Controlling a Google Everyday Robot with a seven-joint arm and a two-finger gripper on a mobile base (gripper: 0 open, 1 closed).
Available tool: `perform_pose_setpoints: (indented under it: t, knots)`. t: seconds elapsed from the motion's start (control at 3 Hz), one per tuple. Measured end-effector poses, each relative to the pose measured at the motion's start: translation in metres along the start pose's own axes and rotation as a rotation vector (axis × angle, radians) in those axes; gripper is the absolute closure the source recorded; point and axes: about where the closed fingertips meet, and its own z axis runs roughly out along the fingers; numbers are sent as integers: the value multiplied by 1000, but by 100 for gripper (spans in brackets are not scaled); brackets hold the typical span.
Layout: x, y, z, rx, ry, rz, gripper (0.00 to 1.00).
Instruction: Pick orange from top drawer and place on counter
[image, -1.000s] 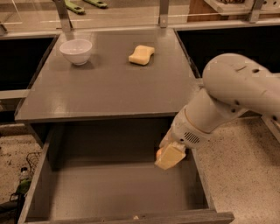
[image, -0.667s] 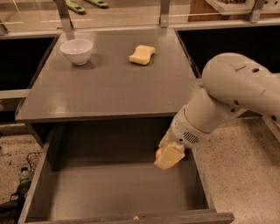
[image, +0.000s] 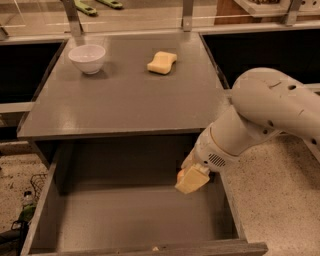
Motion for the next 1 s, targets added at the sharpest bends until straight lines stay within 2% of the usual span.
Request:
perform_pose_setpoints:
  t: [0.67,1.0]
  knots:
    - [-4,-14,-12,75,-25,36,100]
    - [-9,-47,-37,181,-75,87,100]
